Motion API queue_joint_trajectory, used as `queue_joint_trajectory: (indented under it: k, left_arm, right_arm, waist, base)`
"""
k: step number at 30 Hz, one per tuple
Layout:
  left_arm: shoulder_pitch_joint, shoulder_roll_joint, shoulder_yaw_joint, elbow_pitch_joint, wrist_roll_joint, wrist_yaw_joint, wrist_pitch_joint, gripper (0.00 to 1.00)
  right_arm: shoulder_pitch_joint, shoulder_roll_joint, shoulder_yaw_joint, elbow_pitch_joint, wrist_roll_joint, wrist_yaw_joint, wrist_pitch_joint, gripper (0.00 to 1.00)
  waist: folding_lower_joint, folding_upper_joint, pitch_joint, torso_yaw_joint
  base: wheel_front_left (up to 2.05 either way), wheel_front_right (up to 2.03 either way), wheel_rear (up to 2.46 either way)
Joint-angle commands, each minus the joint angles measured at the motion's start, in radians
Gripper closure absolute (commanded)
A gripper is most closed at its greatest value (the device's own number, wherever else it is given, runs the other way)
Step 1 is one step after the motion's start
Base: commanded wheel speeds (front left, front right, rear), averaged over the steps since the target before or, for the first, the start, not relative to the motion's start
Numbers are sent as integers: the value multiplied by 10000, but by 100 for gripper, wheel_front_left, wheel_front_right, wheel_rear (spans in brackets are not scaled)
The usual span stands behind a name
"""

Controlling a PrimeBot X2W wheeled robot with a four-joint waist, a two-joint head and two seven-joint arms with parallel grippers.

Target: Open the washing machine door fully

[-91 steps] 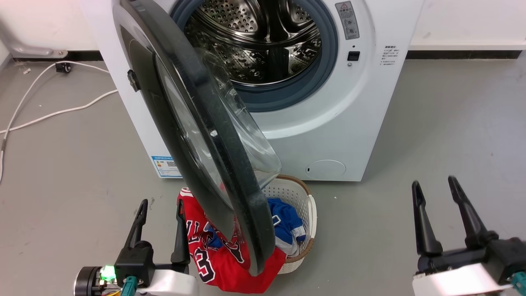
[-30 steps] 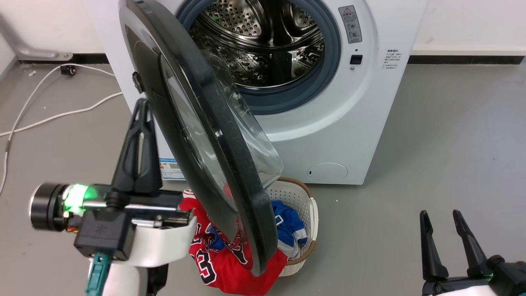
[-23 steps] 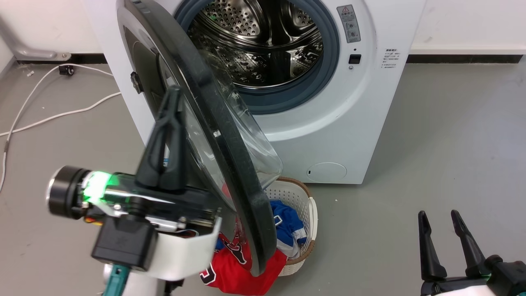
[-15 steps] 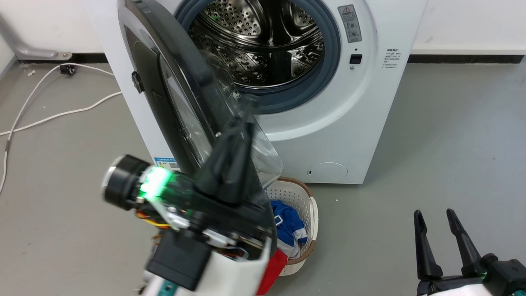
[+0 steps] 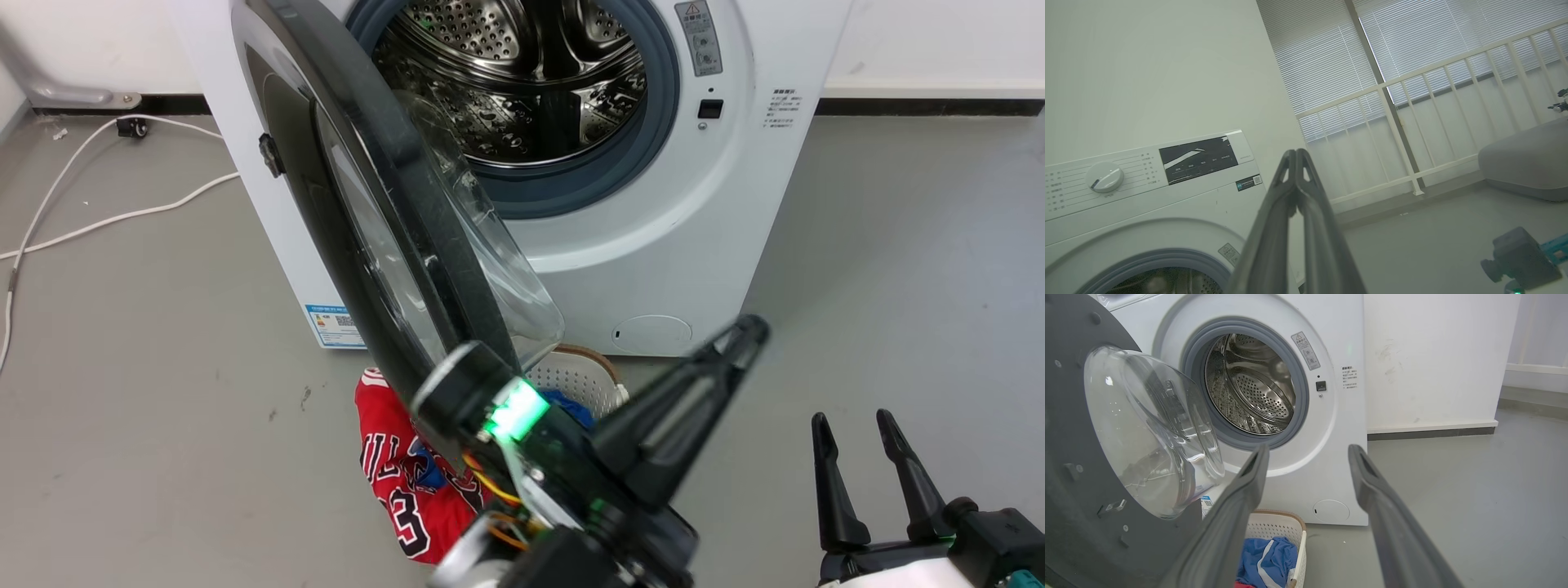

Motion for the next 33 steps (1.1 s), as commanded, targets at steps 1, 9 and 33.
queue_joint_trajectory:
  k: [1,9,33]
  left_arm:
    - [-74,-14,-288,166,-49,-42,-23,100]
    - [202,-77,-1731,1083,-316,13,-23,100]
    - [1543,376,-1237,3819,-1082,372,-25,100]
  right_arm:
    - [-123,32,34,36,-51,-3,-21,0]
    - [-195,32,46,100,-85,-3,-21,0]
    - [-310,32,117,352,-201,-3,-21,0]
  waist:
    - [0,0,50,-19]
    - [0,0,200,9]
    - [0,0,391,290]
  base:
    - [0,0,0]
    - [0,0,0]
    - [0,0,0]
